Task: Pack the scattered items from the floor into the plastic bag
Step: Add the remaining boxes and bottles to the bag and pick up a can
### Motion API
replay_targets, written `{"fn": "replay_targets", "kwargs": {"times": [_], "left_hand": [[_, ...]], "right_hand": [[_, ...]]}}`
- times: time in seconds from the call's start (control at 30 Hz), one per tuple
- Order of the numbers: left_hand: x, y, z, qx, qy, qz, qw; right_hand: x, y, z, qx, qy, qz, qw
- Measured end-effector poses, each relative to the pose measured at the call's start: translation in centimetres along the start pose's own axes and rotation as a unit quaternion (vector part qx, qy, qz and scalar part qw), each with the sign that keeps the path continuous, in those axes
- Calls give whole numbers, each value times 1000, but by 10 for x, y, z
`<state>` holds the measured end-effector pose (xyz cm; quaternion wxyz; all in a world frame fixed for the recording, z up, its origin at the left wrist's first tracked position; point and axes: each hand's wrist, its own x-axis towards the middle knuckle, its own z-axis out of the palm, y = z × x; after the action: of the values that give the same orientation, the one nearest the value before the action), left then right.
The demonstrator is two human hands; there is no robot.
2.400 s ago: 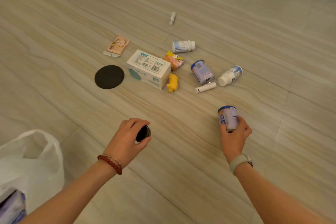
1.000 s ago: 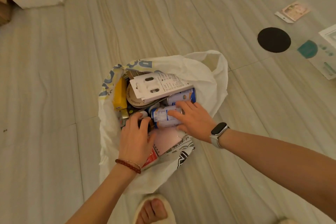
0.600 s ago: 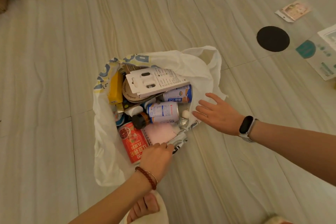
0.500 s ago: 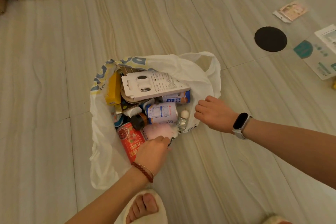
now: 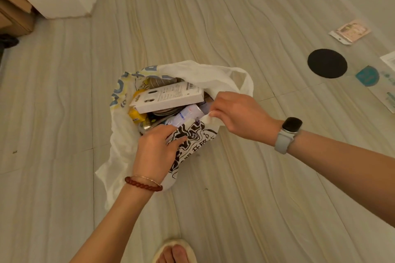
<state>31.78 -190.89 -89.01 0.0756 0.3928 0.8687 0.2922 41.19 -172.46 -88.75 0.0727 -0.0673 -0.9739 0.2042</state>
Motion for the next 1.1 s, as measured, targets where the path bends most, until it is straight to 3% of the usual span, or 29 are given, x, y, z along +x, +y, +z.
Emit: {"fn": "replay_targets", "kwargs": {"times": [0.13, 0.23, 0.4, 0.57, 0.67, 0.77, 0.87, 1.0, 1.1], "left_hand": [[10, -3, 16, -10, -34, -49, 998], [0, 1, 15, -44, -49, -35, 997], [-4, 19, -19, -110, -5, -2, 994], [21, 14, -47, -130, 66, -39, 989], [47, 3, -31, -41, 8, -68, 997], [46, -4, -9, 13, -82, -65, 994], [23, -4, 5, 87, -121, -40, 988], [-6, -3, 17, 83, -213, -32, 973], [-2, 4, 14, 71, -212, 2, 975]], "right_hand": [[15, -2, 9, -6, -80, 32, 996], [10, 0, 4, 9, -90, 41, 995], [5, 9, -24, 46, -32, 34, 998], [25, 6, -42, 74, 52, 15, 996], [43, -1, -21, 7, -13, 36, 999], [46, -3, 1, -5, -71, 61, 996], [28, 0, 2, -13, -111, 44, 993], [-7, 4, 4, -85, -185, -21, 979], [-26, 11, 3, -127, -154, -67, 978]]}}
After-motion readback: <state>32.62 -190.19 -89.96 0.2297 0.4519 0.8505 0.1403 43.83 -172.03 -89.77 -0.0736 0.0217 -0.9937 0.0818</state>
